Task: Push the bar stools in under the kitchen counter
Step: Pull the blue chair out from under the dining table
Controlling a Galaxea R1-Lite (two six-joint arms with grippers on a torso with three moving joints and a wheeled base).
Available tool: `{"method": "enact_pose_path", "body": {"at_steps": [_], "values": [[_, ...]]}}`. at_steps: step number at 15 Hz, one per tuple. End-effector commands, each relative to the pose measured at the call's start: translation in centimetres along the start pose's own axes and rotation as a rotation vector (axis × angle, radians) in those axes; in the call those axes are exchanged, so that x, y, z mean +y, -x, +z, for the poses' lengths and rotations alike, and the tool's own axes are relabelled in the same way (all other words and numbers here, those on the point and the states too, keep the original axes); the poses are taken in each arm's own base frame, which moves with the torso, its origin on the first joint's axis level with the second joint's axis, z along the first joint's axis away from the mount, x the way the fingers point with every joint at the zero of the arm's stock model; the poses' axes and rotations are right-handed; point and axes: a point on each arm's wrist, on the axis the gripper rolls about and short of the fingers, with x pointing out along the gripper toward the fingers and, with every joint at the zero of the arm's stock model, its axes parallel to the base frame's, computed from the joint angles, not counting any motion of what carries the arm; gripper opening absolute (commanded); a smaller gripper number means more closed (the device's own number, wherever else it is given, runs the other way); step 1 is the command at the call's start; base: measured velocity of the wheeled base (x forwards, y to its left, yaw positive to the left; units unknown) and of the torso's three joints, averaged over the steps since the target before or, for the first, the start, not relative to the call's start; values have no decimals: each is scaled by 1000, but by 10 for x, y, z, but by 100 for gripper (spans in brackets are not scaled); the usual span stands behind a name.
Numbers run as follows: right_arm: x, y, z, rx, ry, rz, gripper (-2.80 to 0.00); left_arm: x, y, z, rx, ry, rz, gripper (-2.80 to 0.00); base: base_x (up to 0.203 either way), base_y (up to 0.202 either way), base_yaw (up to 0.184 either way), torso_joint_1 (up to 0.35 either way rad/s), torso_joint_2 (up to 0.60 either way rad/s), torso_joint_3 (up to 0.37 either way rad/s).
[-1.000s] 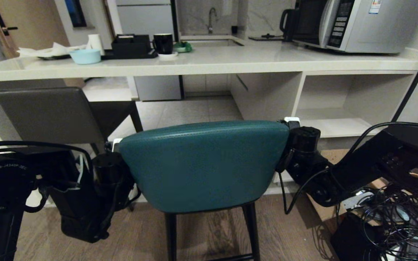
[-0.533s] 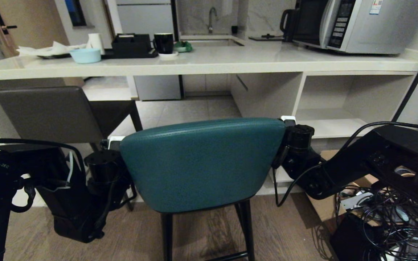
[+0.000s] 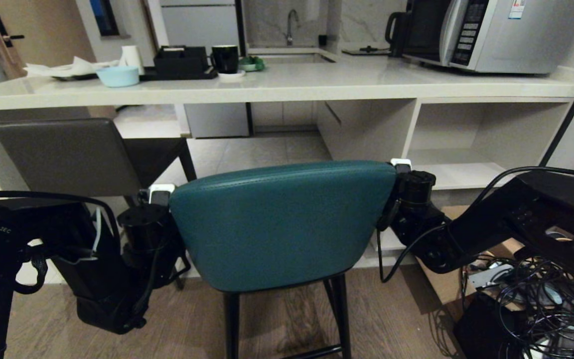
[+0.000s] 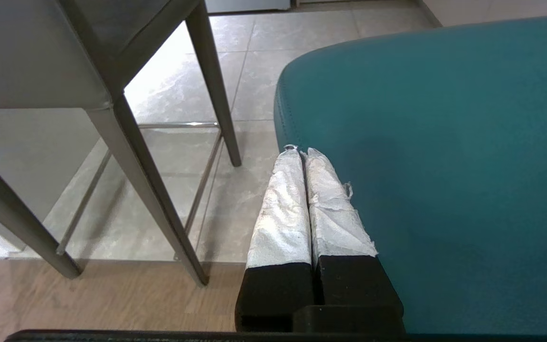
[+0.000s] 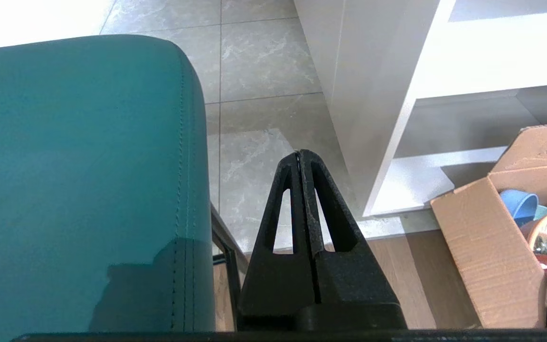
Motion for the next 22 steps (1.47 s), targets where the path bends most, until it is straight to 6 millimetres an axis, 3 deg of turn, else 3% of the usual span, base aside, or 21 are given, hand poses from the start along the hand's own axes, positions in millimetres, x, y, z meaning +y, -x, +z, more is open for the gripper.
{"method": "enact_pose_path", "body": {"at_steps": [1,8,10,12,14,18,22], "values": [[-6,3,4,-11,-6,-14,-280,13,-1,5,-14,6,45,-280,0,0,0,0,0,0],[-34,2,6,-17,-14,-80,-280,49,-7,11,-31,12,146,-280,0,0,0,0,0,0],[-43,4,3,0,-10,-98,-280,68,-9,11,-30,8,195,-280,0,0,0,0,0,0],[-49,13,-2,26,-4,-102,-280,76,1,9,-2,4,192,-280,0,0,0,0,0,0],[-50,26,-11,45,4,-96,-280,73,17,7,38,7,94,-280,0,0,0,0,0,0],[-54,50,-29,46,7,-92,-280,55,20,11,25,10,18,-280,0,0,0,0,0,0],[-36,56,-27,26,13,-38,-280,45,26,9,44,0,-21,-280,0,0,0,0,0,0]]}}
